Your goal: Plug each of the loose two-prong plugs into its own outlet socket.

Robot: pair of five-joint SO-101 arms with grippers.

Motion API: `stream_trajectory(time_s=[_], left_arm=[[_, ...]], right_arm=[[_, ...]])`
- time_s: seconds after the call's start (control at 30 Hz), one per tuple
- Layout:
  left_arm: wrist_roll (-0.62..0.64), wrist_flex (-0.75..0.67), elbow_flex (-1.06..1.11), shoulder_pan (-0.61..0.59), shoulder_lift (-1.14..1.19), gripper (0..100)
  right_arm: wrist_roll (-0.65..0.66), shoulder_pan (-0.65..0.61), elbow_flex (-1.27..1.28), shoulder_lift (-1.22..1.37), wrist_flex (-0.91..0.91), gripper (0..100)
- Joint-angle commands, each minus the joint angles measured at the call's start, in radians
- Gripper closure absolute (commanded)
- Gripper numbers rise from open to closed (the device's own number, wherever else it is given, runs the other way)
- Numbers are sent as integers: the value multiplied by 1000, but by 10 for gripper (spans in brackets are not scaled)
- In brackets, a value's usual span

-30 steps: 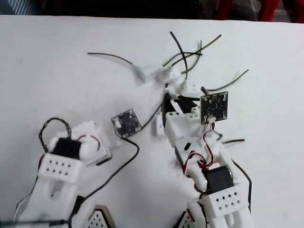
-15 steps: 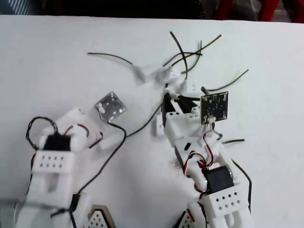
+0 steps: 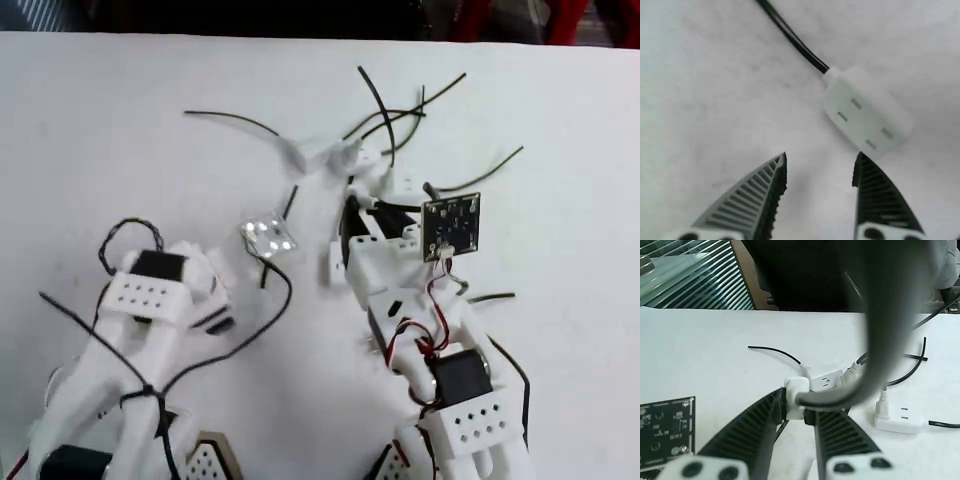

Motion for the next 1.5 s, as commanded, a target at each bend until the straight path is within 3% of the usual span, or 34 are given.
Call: stream_trajectory(time_s=[0.0,0.17,0.27,0.4,0.6,0.8,0.97,1.17,1.47], left_arm=[[74,51,-41,58,-102,779],[129,48,5,91,-205,777],[238,46,20,122,-208,745],[393,46,14,170,-160,683],[460,-83,11,189,30,683],[456,-129,-63,196,249,777],[321,-130,-153,191,375,841],[203,-132,-324,165,483,854],[196,-123,-585,139,688,832]], right_arm=[[5,13,-9,-18,-18,981],[5,13,-9,-18,-18,981],[5,13,-9,-18,-18,981],[5,13,-9,-18,-18,981],[5,13,-9,-18,-18,981],[5,13,-9,-18,-18,981],[5,13,-9,-18,-18,981],[5,13,-9,-18,-18,981],[5,13,-9,-18,-18,981]])
